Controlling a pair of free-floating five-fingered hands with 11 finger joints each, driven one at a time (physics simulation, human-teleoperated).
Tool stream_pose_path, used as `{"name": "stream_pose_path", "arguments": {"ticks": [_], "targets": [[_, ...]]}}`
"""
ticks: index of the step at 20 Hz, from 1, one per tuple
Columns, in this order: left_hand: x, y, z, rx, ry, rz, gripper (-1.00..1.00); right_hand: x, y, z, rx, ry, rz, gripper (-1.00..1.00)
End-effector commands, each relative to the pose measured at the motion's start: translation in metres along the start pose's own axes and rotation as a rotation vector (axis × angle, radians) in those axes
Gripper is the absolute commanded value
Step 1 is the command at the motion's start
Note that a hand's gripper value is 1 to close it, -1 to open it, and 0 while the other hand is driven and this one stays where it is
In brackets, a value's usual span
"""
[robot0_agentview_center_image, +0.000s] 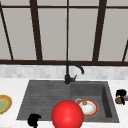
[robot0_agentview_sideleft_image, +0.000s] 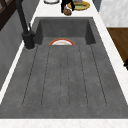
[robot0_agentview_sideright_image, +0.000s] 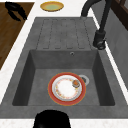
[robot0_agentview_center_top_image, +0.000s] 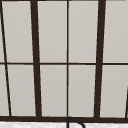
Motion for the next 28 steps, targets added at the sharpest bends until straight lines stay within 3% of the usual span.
{"name": "stream_pose_path", "arguments": {"ticks": [1,5,8,15,21,26,28], "targets": [[0.0,0.0,0.0,0.0,0.0,0.0,0.0,-0.011,-0.027,0.013,0.001,0.008,-0.004,-1.0],[0.0,0.0,0.0,0.0,0.0,0.0,0.0,-0.025,-0.05,0.02,0.03,-0.001,-0.003,-1.0],[0.0,0.0,0.0,0.0,0.0,0.0,0.0,-0.043,-0.055,0.017,0.033,-0.023,-0.031,-1.0],[0.0,0.0,0.0,0.0,0.0,0.0,0.0,-0.087,-0.033,-0.024,-0.026,-0.06,-0.075,-1.0],[0.0,0.0,0.0,0.0,0.0,0.0,0.0,-0.1,-0.011,-0.072,-0.017,0.001,-0.06,-1.0],[0.0,0.0,0.0,0.0,0.0,0.0,0.0,-0.108,-0.015,-0.105,0.188,0.041,-0.127,-1.0],[0.0,0.0,0.0,0.0,0.0,0.0,0.0,-0.112,-0.014,-0.097,0.283,0.055,-0.156,-1.0]]}}
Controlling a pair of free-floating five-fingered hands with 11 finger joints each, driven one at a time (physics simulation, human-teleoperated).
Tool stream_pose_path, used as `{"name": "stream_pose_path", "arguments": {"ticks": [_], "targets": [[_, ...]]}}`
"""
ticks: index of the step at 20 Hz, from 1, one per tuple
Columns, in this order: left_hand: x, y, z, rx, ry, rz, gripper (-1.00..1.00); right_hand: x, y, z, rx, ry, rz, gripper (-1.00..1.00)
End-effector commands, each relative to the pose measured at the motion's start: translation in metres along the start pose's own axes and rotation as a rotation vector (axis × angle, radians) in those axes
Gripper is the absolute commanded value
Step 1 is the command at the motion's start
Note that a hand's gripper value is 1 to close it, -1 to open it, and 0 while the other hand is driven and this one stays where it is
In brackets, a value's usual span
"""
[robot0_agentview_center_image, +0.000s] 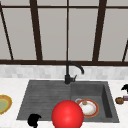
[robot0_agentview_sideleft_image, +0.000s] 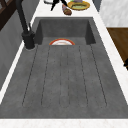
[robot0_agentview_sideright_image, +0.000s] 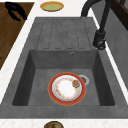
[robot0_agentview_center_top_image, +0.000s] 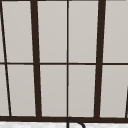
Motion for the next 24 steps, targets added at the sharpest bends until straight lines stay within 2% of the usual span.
{"name": "stream_pose_path", "arguments": {"ticks": [1,4,7,9,11,13,17,18,21,23,24], "targets": [[0.0,0.0,0.0,0.0,0.0,0.0,0.0,-0.007,0.011,-0.001,0.001,0.039,-0.087,-1.0],[0.0,0.0,0.0,0.0,0.0,0.0,0.0,-0.006,-0.003,0.025,0.058,0.026,-0.101,-1.0],[0.0,0.0,0.0,0.0,0.0,0.0,0.0,-0.003,-0.006,0.028,0.134,0.05,-0.081,-1.0],[0.0,0.0,0.0,0.0,0.0,0.0,0.0,-0.004,-0.012,0.035,0.158,0.068,-0.073,-1.0],[0.0,0.0,0.0,0.0,0.0,0.0,0.0,-0.003,-0.007,0.039,0.159,0.088,-0.068,-1.0],[0.0,0.0,0.0,0.0,0.0,0.0,0.0,-0.001,0.001,0.044,0.128,0.102,-0.072,-1.0],[0.0,0.0,0.0,0.0,0.0,0.0,0.0,-0.002,-0.008,0.051,0.139,0.169,-0.099,-1.0],[0.0,0.0,0.0,0.0,0.0,0.0,0.0,0.004,-0.006,0.051,0.155,0.166,-0.083,-1.0],[0.0,0.0,0.0,0.0,0.0,0.0,0.0,0.008,-0.008,0.057,0.172,0.199,-0.074,-1.0],[0.0,0.0,0.0,0.0,0.0,0.0,0.0,0.017,-0.007,0.064,0.183,0.194,-0.053,-1.0],[0.0,0.0,0.0,0.0,0.0,0.0,0.0,0.019,0.001,0.07,0.193,0.179,-0.027,-1.0]]}}
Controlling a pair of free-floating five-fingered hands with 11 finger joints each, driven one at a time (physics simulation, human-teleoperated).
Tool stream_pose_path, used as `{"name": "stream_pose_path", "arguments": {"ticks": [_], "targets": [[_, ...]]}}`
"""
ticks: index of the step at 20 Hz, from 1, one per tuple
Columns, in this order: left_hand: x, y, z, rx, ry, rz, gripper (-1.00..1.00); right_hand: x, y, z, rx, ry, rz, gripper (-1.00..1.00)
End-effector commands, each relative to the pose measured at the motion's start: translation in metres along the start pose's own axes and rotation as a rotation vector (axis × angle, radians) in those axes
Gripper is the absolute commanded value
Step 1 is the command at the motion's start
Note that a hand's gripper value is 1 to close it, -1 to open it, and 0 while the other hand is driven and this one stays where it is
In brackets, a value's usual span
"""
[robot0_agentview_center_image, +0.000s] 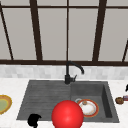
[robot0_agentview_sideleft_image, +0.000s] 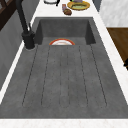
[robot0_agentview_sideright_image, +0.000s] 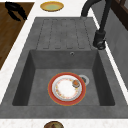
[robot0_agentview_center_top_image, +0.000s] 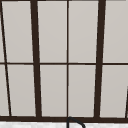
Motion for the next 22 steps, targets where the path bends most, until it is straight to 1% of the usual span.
{"name": "stream_pose_path", "arguments": {"ticks": [1,2,3,4,5,6,7,8,10,11,12,14,15,17,20,22], "targets": [[0.0,0.0,0.0,0.0,0.0,0.0,0.0,0.007,0.015,0.009,0.011,-0.021,-0.013,-1.0],[0.0,0.0,0.0,0.0,0.0,0.0,0.0,0.002,0.005,0.005,-0.002,0.002,-0.002,-1.0],[0.0,0.0,0.0,0.0,0.0,0.0,0.0,0.002,0.004,0.004,-0.005,-0.001,-0.002,-1.0],[0.0,0.0,0.0,0.0,0.0,0.0,0.0,0.013,0.009,0.001,0.006,0.0,-0.022,-1.0],[0.0,0.0,0.0,0.0,0.0,0.0,0.0,0.013,0.008,0.006,-0.005,0.029,-0.075,-1.0],[0.0,0.0,0.0,0.0,0.0,0.0,0.0,0.014,0.012,0.007,-0.004,0.031,-0.098,-1.0],[0.0,0.0,0.0,0.0,0.0,0.0,0.0,0.013,0.012,0.009,-0.008,0.03,-0.11,-1.0],[0.0,0.0,0.0,0.0,0.0,0.0,0.0,0.016,0.012,0.009,-0.01,0.027,-0.111,-1.0],[0.0,0.0,0.0,0.0,0.0,0.0,0.0,0.023,0.01,0.009,0.015,0.025,-0.089,-1.0],[0.0,0.0,0.0,0.0,0.0,0.0,0.0,0.027,0.007,0.005,0.019,0.034,-0.071,-1.0],[0.0,0.0,0.0,0.0,0.0,0.0,0.0,0.025,0.009,-0.002,0.018,0.039,-0.053,-1.0],[0.0,0.0,0.0,0.0,0.0,0.0,0.0,0.028,0.015,-0.004,-0.005,0.044,-0.095,-1.0],[0.0,0.0,0.0,0.0,0.0,0.0,0.0,0.028,0.013,-0.005,0.011,0.046,-0.105,-1.0],[0.0,0.0,0.0,0.0,0.0,0.0,0.0,0.03,0.015,-0.004,0.003,0.044,-0.12,-1.0],[0.0,0.0,0.0,0.0,0.0,0.0,0.0,0.034,0.02,-0.012,0.009,0.04,-0.113,-1.0],[0.0,0.0,0.0,0.0,0.0,0.0,0.0,0.034,0.023,-0.017,0.011,0.029,-0.128,-1.0]]}}
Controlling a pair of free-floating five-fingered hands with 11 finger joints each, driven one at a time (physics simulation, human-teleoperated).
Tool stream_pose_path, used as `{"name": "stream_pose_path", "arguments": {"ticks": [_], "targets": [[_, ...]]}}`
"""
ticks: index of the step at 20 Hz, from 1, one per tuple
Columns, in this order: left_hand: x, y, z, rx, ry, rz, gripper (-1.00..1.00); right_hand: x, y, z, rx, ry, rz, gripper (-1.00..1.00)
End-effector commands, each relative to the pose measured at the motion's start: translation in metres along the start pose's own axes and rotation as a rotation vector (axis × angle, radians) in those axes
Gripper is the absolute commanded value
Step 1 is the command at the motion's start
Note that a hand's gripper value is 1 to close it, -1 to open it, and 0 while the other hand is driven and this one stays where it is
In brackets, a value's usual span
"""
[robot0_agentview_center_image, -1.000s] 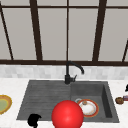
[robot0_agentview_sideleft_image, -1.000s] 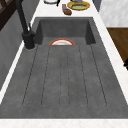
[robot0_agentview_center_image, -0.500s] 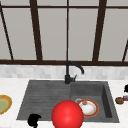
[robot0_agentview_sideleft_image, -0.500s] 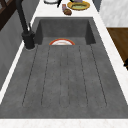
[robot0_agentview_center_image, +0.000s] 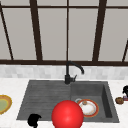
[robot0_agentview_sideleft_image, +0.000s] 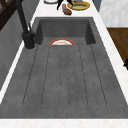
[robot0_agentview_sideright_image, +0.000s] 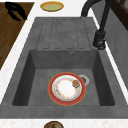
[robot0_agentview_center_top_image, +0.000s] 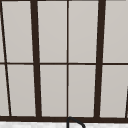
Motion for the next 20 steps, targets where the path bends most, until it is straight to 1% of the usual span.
{"name": "stream_pose_path", "arguments": {"ticks": [1,5,9,13,14,16,17,18,19,20], "targets": [[0.0,0.0,0.0,0.0,0.0,0.0,0.0,0.003,0.007,-0.012,0.011,0.018,-0.12,-1.0],[0.0,0.0,0.0,0.0,0.0,0.0,0.0,0.006,0.016,-0.027,0.018,0.02,-0.125,-1.0],[0.0,0.0,0.0,0.0,0.0,0.0,0.0,0.007,0.024,-0.025,-0.015,0.029,-0.131,-1.0],[0.0,0.0,0.0,0.0,0.0,0.0,0.0,0.008,0.033,-0.023,-0.071,0.053,-0.132,-1.0],[0.0,0.0,0.0,0.0,0.0,0.0,0.0,0.008,0.033,-0.022,-0.078,0.055,-0.136,1.0],[0.0,0.0,0.0,0.0,0.0,0.0,0.0,0.006,0.041,-0.009,-0.15,0.049,-0.12,1.0],[0.0,0.0,0.0,0.0,0.0,0.0,0.0,0.006,0.037,-0.011,-0.193,0.046,-0.095,1.0],[0.0,0.0,0.0,0.0,0.0,0.0,0.0,0.005,0.036,-0.011,-0.228,0.042,-0.091,1.0],[0.0,0.0,0.0,0.0,0.0,0.0,0.0,0.002,0.033,-0.011,-0.257,0.037,-0.091,1.0],[0.0,0.0,0.0,0.0,0.0,0.0,0.0,0.002,0.032,-0.014,-0.269,0.041,-0.082,1.0]]}}
